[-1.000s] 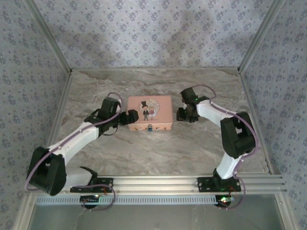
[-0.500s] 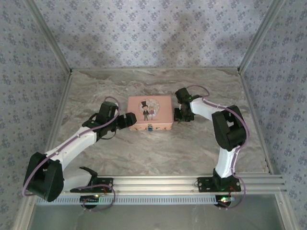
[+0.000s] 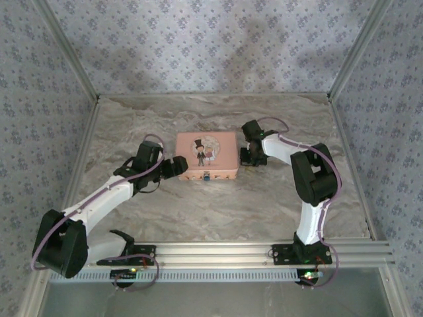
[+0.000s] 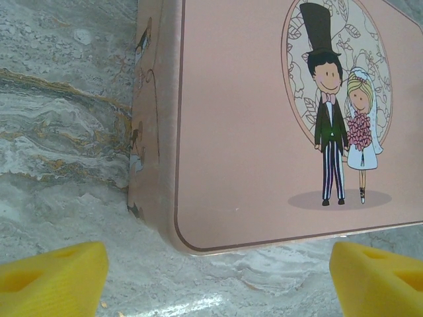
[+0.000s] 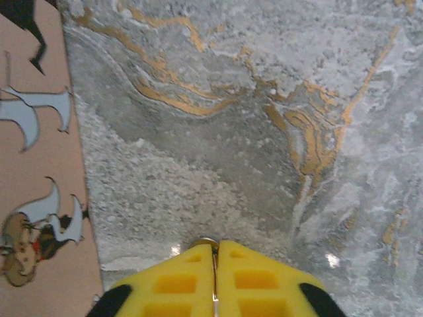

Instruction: Unlock the padlock with the key

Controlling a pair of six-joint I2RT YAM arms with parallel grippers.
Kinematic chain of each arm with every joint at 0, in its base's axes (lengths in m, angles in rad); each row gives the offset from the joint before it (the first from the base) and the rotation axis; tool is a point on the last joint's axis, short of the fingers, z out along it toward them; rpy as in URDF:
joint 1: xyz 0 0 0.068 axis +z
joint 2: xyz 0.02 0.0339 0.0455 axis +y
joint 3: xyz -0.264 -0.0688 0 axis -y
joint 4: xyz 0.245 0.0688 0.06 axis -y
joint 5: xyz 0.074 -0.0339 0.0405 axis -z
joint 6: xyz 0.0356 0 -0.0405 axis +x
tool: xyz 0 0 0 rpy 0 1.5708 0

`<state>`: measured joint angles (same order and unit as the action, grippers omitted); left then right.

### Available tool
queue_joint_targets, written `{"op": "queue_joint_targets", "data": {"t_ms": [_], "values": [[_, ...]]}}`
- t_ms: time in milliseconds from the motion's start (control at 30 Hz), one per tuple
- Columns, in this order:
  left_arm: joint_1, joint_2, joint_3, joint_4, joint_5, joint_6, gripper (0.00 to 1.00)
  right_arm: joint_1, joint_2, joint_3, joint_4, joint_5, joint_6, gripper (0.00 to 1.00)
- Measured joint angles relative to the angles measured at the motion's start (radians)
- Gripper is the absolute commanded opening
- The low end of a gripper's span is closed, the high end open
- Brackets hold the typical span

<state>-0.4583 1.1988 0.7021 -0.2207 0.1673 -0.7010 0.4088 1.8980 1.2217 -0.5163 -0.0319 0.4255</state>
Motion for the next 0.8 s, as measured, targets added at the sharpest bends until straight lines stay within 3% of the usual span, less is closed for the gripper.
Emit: {"op": "queue_joint_targets", "data": {"t_ms": [433,800], "values": [[0.000,-0.014,0.000,0.000,-0.002,-0.008,0.87,-0.132,-0.169,-0.251,0.207,-0.191,0.089,0.00],[-0.051,-0.029,0.084,0.027,0.051,-0.008,0.83,-0.160,-0.505,-0.303,0.229,-0.246,0.132,0.00]]}}
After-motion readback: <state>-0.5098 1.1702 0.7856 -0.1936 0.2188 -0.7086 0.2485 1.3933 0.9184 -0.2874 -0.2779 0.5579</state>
